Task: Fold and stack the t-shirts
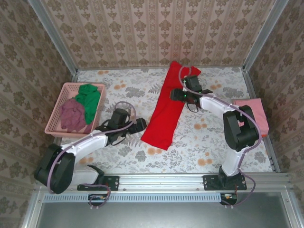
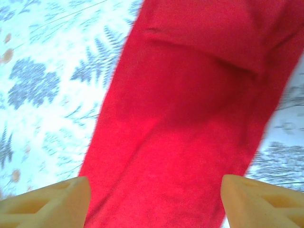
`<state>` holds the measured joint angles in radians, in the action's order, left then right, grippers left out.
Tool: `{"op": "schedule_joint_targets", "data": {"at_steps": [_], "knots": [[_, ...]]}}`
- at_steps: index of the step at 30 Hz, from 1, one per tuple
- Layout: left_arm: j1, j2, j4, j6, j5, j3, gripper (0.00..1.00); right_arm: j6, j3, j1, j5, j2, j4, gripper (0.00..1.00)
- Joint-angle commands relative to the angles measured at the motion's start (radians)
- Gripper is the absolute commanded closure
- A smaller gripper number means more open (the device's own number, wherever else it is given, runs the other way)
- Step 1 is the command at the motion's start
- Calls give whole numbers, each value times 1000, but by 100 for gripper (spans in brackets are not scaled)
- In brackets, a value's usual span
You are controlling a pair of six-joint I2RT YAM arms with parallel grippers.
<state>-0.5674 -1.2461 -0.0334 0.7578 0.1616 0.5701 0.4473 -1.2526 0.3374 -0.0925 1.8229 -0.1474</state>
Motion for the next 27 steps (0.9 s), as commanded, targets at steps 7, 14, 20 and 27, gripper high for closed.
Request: {"op": "schedule_joint_targets", "data": {"at_steps": [7,14,20,27], "knots": [[-106,-116,16,-88,72,86,7,77,-149,-20,120,173,-1,31],[-218,-332,34,-39,107,176,39,125,-379,-113,75,369,-37,44],[-254,-399,63,-5,166,163,61,119,-556,-146,10,523,-142,50],[-329,-372,67,32,202,101,62,115,-589,-98,-70,557,-185,50]]}}
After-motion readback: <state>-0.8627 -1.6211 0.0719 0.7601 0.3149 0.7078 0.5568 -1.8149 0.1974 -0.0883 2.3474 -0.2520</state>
